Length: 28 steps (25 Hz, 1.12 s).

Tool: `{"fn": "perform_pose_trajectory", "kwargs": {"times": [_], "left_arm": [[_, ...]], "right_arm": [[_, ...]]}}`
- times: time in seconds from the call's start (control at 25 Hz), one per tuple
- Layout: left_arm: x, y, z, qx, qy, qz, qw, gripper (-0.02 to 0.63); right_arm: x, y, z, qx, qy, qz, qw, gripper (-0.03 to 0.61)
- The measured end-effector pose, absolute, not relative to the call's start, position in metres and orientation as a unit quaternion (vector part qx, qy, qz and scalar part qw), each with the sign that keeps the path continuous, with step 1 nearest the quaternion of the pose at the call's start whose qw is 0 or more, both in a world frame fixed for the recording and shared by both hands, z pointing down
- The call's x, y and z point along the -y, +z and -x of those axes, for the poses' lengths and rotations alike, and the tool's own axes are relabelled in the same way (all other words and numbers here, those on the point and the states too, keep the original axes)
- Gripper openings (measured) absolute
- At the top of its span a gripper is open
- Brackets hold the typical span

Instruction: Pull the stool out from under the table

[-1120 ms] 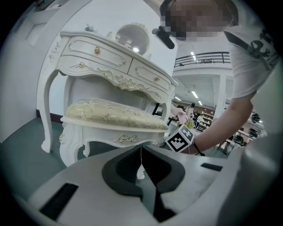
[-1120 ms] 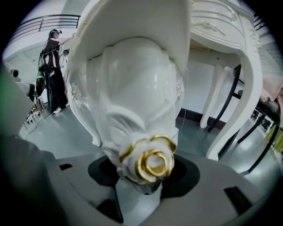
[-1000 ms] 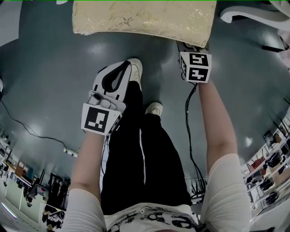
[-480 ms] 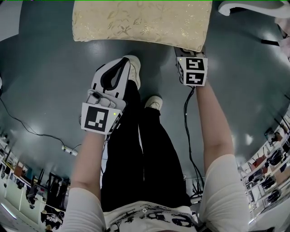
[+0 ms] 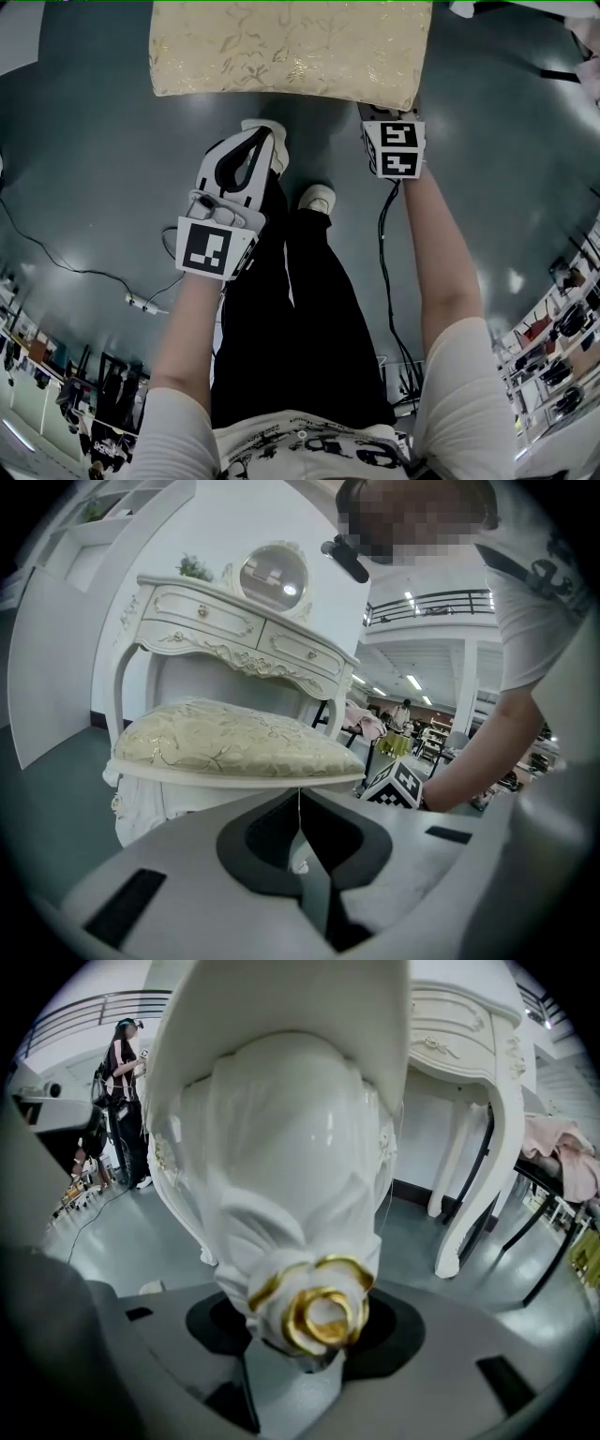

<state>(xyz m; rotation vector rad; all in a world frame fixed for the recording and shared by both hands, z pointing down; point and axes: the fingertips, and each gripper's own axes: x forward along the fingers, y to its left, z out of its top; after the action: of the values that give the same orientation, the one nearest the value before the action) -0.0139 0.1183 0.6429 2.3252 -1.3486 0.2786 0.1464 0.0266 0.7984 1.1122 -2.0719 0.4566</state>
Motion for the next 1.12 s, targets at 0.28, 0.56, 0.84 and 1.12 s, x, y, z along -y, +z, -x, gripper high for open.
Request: {"fn": "perform_pose_trajectory", "kwargs": {"times": [0.28, 0.56, 0.84, 1.12], "left_arm": [[-0.128, 0.634, 0.009, 0.491, 0.098, -0.836, 0.226, 0.021], [-0.126, 0.599, 0.017, 0.507, 0.095, -0.828, 0.218, 0.021], [-0.126, 0.556, 0.015, 0.492, 0.095, -0.835, 0.227, 0.021], [-0.091, 0.46, 0.035, 0.481, 0.086, -0.851, 0.194, 0.021]], "right_arm": [[-0.036, 0.8, -0.155, 0.771, 0.211, -0.443, 0.407, 0.258], [-0.069, 0.751, -0.167, 0.76, 0.194, -0.462, 0.414, 0.253], [-0.098, 0.677, -0.172, 0.746, 0.225, -0.497, 0.382, 0.102], [-0.08, 0.544, -0.147, 0.765, 0.215, -0.519, 0.316, 0.023]]}}
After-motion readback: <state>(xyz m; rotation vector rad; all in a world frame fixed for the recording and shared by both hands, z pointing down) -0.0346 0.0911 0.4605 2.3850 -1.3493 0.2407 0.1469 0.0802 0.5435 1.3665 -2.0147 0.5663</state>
